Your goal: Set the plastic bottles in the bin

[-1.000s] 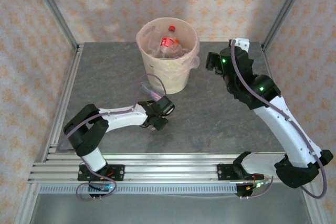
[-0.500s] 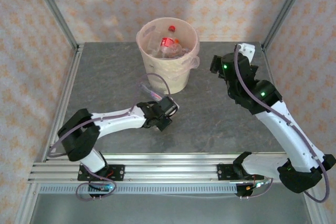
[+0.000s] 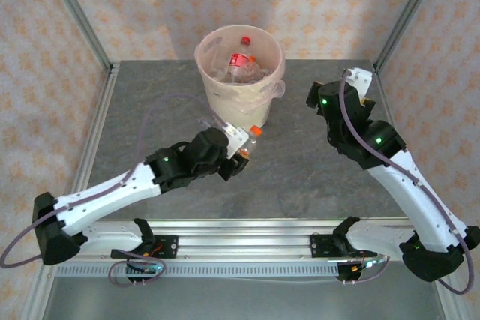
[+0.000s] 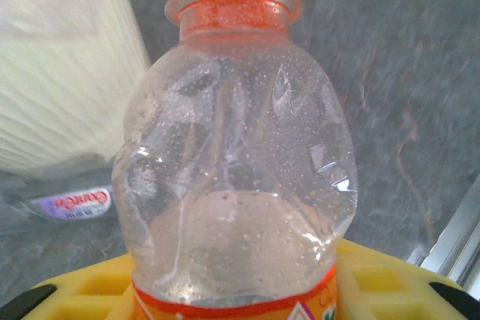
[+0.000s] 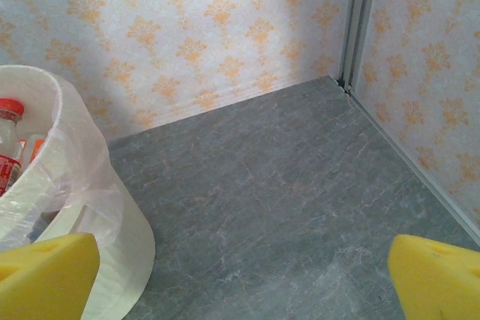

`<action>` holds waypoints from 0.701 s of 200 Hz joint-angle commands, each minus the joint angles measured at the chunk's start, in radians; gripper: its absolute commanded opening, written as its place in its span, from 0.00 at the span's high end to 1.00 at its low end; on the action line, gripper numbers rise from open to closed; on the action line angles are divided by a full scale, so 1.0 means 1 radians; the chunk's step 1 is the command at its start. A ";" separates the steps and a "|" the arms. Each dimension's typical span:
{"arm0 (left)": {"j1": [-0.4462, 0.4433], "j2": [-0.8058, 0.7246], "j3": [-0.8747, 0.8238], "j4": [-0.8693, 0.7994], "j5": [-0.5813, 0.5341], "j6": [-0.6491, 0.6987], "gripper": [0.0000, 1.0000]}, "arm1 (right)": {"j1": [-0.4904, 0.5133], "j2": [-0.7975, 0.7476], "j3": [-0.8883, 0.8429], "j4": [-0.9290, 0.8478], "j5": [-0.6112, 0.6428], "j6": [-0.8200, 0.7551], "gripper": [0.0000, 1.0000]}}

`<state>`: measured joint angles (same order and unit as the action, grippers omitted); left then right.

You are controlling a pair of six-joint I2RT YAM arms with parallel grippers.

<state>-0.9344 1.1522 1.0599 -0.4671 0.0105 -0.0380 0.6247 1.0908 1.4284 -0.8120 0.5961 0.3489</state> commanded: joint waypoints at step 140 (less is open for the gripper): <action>0.285 0.395 0.837 -0.106 -0.146 -0.069 0.65 | -0.005 -0.028 -0.098 0.000 0.003 0.077 0.01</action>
<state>-0.6991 1.4685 1.7874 -0.5205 -0.1642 -0.0788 0.6247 1.0721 1.3518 -0.8101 0.6010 0.4042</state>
